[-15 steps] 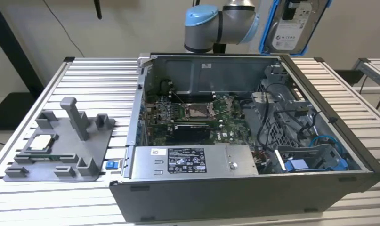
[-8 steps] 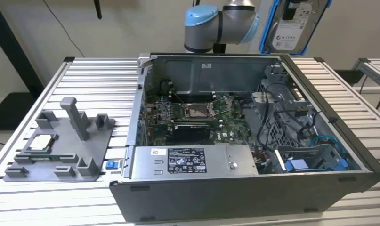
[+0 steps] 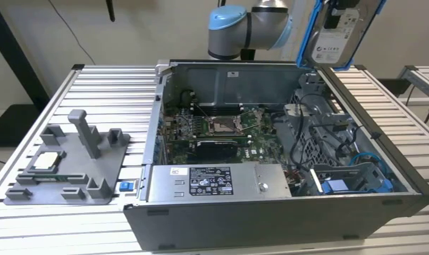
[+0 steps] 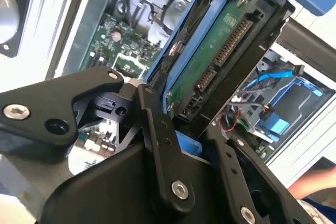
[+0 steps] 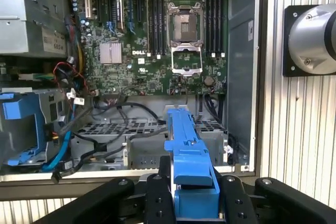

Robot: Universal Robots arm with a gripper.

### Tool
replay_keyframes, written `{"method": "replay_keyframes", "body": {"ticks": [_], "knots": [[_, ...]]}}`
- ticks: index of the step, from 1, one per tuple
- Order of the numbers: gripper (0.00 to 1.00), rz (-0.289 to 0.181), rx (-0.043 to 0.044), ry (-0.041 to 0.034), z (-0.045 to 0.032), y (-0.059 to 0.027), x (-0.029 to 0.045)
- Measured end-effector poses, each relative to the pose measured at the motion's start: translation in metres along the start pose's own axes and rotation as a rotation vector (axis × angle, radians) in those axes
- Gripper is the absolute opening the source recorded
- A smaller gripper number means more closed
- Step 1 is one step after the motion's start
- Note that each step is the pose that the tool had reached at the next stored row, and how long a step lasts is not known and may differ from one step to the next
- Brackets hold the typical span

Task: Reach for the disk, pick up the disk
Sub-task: 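Pick up the disk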

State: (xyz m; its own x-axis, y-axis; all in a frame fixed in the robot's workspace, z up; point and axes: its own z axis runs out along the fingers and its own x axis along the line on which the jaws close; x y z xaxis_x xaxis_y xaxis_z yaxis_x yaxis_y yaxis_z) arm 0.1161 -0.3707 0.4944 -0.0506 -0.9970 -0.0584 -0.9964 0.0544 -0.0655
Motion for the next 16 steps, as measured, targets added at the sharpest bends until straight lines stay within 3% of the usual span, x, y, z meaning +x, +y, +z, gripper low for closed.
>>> {"method": "replay_keyframes", "body": {"ticks": [16], "knots": [[0.0,0.0,0.0,0.0001,-0.0012,-0.0024,0.0691]]}}
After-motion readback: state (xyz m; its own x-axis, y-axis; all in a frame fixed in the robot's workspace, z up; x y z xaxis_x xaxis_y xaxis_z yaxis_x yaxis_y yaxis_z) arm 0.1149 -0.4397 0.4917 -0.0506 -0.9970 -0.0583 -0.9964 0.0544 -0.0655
